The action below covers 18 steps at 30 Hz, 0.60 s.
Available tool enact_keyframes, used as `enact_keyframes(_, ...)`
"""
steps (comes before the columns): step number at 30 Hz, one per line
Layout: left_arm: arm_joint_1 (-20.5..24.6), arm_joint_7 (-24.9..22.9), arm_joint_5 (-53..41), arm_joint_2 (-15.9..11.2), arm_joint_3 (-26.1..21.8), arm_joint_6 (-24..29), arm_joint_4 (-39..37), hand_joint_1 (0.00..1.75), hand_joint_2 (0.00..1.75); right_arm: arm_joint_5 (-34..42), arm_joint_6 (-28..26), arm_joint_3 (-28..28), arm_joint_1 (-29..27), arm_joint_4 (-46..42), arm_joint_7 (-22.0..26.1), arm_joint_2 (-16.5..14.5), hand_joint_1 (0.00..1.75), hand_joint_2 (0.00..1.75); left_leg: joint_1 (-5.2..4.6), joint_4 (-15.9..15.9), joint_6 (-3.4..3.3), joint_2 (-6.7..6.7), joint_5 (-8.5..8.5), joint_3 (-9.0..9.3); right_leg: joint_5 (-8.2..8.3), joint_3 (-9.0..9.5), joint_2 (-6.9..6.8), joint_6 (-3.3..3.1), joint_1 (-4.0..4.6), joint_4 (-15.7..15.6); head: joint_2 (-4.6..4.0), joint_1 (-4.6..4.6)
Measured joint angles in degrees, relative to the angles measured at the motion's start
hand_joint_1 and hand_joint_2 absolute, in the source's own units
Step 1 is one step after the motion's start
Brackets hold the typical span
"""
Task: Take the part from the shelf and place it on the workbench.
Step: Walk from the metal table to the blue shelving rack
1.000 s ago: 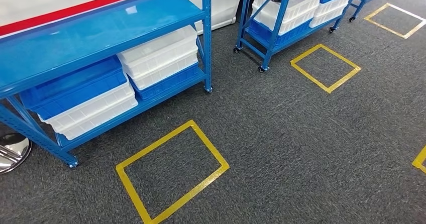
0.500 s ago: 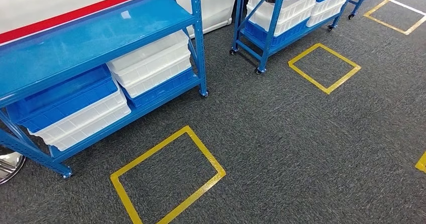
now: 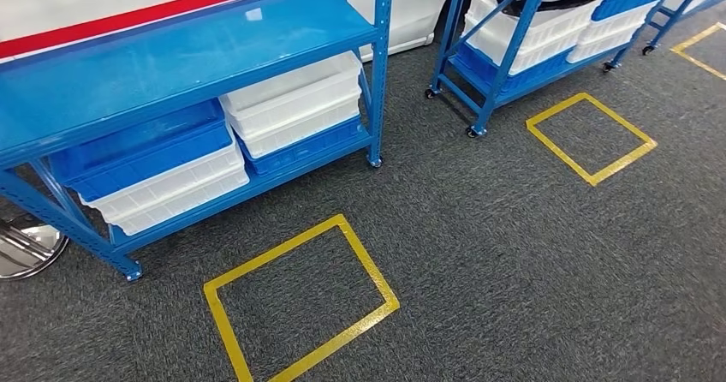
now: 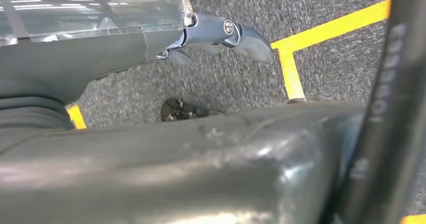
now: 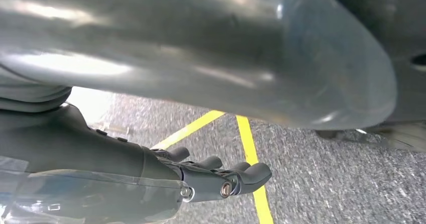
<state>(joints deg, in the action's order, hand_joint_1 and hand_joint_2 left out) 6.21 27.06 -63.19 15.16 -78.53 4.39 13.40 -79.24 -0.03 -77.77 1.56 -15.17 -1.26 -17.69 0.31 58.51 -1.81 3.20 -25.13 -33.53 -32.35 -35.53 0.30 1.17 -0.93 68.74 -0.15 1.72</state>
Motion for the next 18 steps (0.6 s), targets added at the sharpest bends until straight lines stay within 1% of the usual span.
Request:
enact_keyframes(1, 0.0, 0.0, 0.0, 0.0, 0.0, 0.0, 0.0, 0.00, 0.00, 0.0, 0.0, 0.0, -0.1, 0.0, 0.0, 0.0, 0.00, 0.00, 0.08, 0.0, 0.25, 0.60, -0.10, 0.14, 2.01, 1.48, 1.12, 0.09, -0.22, -3.8, 0.00, 0.00)
enact_keyframes(2, 0.1, 0.0, 0.0, 0.0, 0.0, 0.0, 0.0, 0.00, 0.00, 0.0, 0.0, 0.0, -0.1, 0.0, 0.0, 0.1, 0.00, 0.00, 0.09, 0.1, 0.57, 1.17, -0.19, 0.19, 3.44, 2.72, 2.13, 0.01, -0.32, -7.0, 0.00, 0.00)
enact_keyframes(3, 0.1, 0.0, 0.0, 0.0, 0.0, 0.0, 0.0, 0.00, 0.00, -0.1, 0.0, 0.0, -0.1, 0.0, 0.0, 0.1, 0.00, 0.00, 0.10, 0.1, 0.93, 1.60, -0.21, 0.15, 4.04, 3.45, 2.92, -0.16, -0.30, -8.9, 0.00, 0.00)
enact_keyframes(4, 0.1, 0.0, 0.0, 0.0, 0.0, 0.0, 0.0, 0.00, 0.00, -0.2, 0.1, 0.0, 0.0, 0.0, 0.0, 0.2, 0.00, 0.00, 0.12, 0.0, 1.35, 2.00, -0.17, 0.06, 3.97, 3.67, 3.31, -0.47, -0.17, -9.6, 0.00, 0.01)
enact_keyframes(5, 0.1, 0.0, 0.1, 0.0, 0.0, -0.1, 0.0, 0.00, 0.00, -0.3, 0.1, 0.1, 0.1, 0.0, -0.1, 0.2, 0.00, 0.00, 0.15, -0.1, 1.78, 2.42, -0.09, -0.05, 4.09, 3.72, 2.86, -0.88, 0.00, -9.7, 0.00, 0.01)
enact_keyframes(6, 0.0, 0.0, 0.1, 0.0, 0.0, -0.1, 0.0, 0.00, 0.00, -0.3, 0.1, 0.2, 0.2, 0.0, -0.1, 0.2, 0.00, 0.00, 0.23, -0.2, 2.15, 2.65, -0.05, -0.11, 4.22, 3.84, 2.32, -1.32, -0.02, -9.9, 0.00, 0.01)
enact_keyframes(7, -0.1, 0.0, 0.1, 0.0, 0.0, -0.1, 0.0, 0.00, 0.00, -0.4, 0.1, 0.2, 0.2, 0.0, -0.1, 0.2, 0.00, 0.00, 0.25, 0.1, 2.45, 2.05, -0.31, -0.25, 4.36, 4.02, 1.78, -1.78, -0.06, -10.2, 0.00, 0.01)
enact_keyframes(8, -0.1, 0.0, 0.1, 0.0, 0.0, -0.2, 0.0, 0.00, 0.00, -0.5, 0.1, 0.2, 0.1, 0.0, -0.1, 0.2, 0.00, 0.00, 0.25, 1.3, 2.66, 0.95, -1.11, -0.76, 4.47, 4.20, 1.14, -2.24, -0.13, -10.5, 0.00, 0.01)
enact_keyframes(9, -0.1, 0.0, 0.1, -0.2, 0.0, -0.6, 0.0, 0.00, 0.00, -0.5, 0.1, 0.3, 0.1, 0.0, -0.1, 0.2, 0.00, 0.00, 0.26, 3.6, 2.80, -0.41, -2.55, -1.74, 4.50, 4.33, 0.44, -2.65, -0.13, -10.8, 0.00, 0.01)
enact_keyframes(10, -0.2, 0.0, 0.1, -0.5, 0.0, -1.3, 0.1, 0.00, 0.00, -0.5, 0.2, 0.3, 0.0, 0.0, 0.0, 0.2, 0.00, 0.00, 0.28, 6.8, 2.91, -1.73, -4.40, -3.21, 4.43, 4.42, -0.28, -2.96, 0.02, -10.8, 0.00, 0.01)
enact_keyframes(11, -0.3, 0.0, 0.0, -0.9, 0.0, -2.2, 0.1, 0.00, 0.00, -0.4, 0.2, 0.3, -0.1, 0.0, 0.1, 0.2, 0.00, 0.00, 0.33, 10.6, 3.04, -2.32, -6.27, -4.95, 4.31, 4.45, -1.04, -3.21, 0.16, -10.8, 0.00, 0.01)
enact_keyframes(12, -0.5, 0.1, 0.0, -1.4, 0.0, -3.3, 0.1, 0.00, 0.00, -0.3, 0.3, 0.3, -0.2, 0.0, 0.3, 0.2, 0.00, 0.00, 0.38, 13.8, 3.16, -2.56, -7.57, -6.42, 4.20, 4.48, -1.78, -3.35, 0.30, -10.8, 0.00, 0.01)
enact_keyframes(13, -0.9, 0.2, -0.1, -2.0, 0.1, -4.3, 0.1, 0.00, 0.00, -0.1, 0.4, 0.3, -0.3, 0.0, 0.4, 0.3, 0.00, 0.00, 0.41, 15.4, 3.25, -2.71, -7.83, -7.06, 4.09, 4.55, -2.46, -3.44, 0.40, -10.7, 0.00, 0.01)
enact_keyframes(14, -1.3, 0.3, -0.1, -2.6, 0.1, -5.2, 0.2, 0.00, 0.00, 0.0, 0.5, 0.3, -0.3, 0.0, 0.6, 0.3, 0.00, 0.00, 0.41, 14.9, 3.27, -2.89, -7.05, -6.64, 3.94, 4.67, -3.08, -3.45, 0.48, -10.7, 0.00, 0.01)
enact_keyframes(15, -1.7, 0.4, -0.2, -3.2, 0.1, -5.8, 0.3, 0.00, 0.00, 0.1, 0.6, 0.3, -0.3, 0.0, 0.7, 0.3, 0.00, 0.00, 0.38, 12.3, 3.17, -3.31, -5.42, -5.14, 3.78, 4.88, -3.67, -3.40, 0.56, -10.7, 0.00, 0.01)
enact_keyframes(16, -2.0, 0.4, -0.2, -3.7, 0.1, -6.1, 0.4, 0.00, 0.00, 0.1, 0.7, 0.3, -0.3, 0.0, 0.8, 0.3, 0.00, 0.00, 0.28, 8.3, 2.88, -4.33, -3.54, -2.95, 3.57, 5.15, -4.25, -3.29, 0.64, -10.6, 0.00, 0.01)
enact_keyframes(17, -2.0, 0.4, -0.2, -4.1, 0.2, -6.3, 0.6, 0.00, 0.00, 0.2, 0.8, 0.3, -0.4, 0.0, 0.9, 0.3, 0.00, 0.00, 0.02, 4.6, 2.52, -5.57, -2.24, -0.96, 3.30, 5.39, -4.83, -3.06, 0.83, -10.6, 0.00, 0.02)
enact_keyframes(18, -2.0, 0.5, -0.2, -4.4, 0.2, -6.4, 0.7, 0.00, 0.00, 0.2, 0.8, 0.3, -0.4, 0.0, 0.9, 0.3, 0.00, 0.00, -0.22, 1.9, 2.11, -6.50, -1.48, 0.45, 3.05, 5.59, -5.42, -2.79, 0.99, -10.5, 0.00, 0.01)
